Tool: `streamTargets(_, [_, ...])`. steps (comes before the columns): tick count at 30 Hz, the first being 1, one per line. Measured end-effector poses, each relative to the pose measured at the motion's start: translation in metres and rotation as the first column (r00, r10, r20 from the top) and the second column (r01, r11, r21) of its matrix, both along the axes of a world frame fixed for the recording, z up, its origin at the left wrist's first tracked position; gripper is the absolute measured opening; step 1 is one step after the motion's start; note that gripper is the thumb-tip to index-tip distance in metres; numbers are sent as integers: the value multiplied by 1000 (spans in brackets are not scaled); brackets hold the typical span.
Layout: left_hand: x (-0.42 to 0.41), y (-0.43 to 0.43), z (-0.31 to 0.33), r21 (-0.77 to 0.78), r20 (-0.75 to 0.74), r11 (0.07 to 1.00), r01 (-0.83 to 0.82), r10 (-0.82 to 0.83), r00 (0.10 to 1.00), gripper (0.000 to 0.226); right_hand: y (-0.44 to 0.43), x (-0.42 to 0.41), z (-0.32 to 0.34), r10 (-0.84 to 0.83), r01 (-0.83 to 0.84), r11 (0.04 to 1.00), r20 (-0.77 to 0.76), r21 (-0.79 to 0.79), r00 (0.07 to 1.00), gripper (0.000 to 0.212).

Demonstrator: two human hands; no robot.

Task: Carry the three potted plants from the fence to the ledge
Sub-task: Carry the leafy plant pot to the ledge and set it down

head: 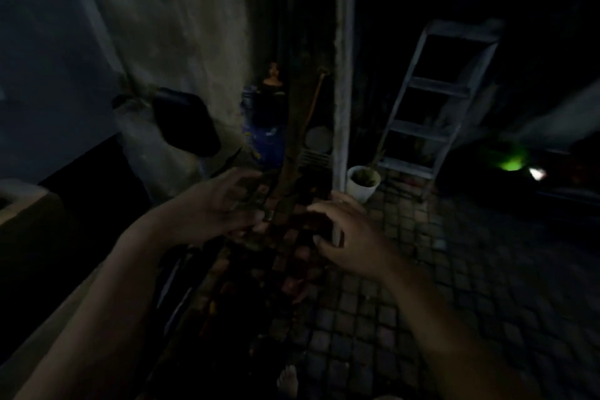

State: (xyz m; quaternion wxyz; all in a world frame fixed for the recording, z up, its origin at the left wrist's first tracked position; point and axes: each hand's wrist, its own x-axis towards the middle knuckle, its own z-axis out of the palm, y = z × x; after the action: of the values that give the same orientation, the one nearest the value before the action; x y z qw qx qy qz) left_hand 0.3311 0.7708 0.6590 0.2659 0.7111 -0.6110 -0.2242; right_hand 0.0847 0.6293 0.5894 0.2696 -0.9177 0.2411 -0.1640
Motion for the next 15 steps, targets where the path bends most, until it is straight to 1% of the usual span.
streamTargets(2, [-11, -68, -14, -89, -30, 993, 80, -83, 996, 76, -54, -21, -2, -85, 83, 995, -27, -49, 996, 62])
streamTargets(4, [-23, -133, -28, -131, -100, 983, 126, -140, 985, 73, -107, -45, -3, -201, 199, 979, -54, -49, 978, 70])
streamTargets(5, [-33, -162, -30, -157, -160, 980, 122, -147, 976, 69, -131, -57, -3, -257, 255, 966, -63, -41, 964, 70])
streamTargets(7, [-52, -219, -42, -157, -310, 984, 81, -127, 942, 58, -178, -80, -12, -336, 334, 942, -80, -31, 939, 67])
streamTargets(8, [-60, -248, -48, -145, -355, 985, 97, -144, 924, 56, -201, -91, -17, -359, 357, 933, -90, -40, 929, 64])
streamTargets(10, [-74, -303, -59, -145, -342, 981, 129, -172, 924, 57, -245, -109, -26, -401, 398, 916, -105, -53, 910, 67])
streamTargets(12, [-83, -352, -69, -144, -313, 975, 171, -208, 926, 61, -285, -125, -34, -453, 449, 891, -68, -60, 889, 73])
streamTargets(14, [-91, -398, -79, -120, -316, 977, 176, -205, 926, 60, -324, -137, -38, -512, 512, 859, -38, -3, 858, 71])
streamTargets(15, [-95, -419, -87, -110, -313, 978, 178, -204, 927, 60, -344, -140, -39, -538, 540, 841, -63, 30, 841, 67])
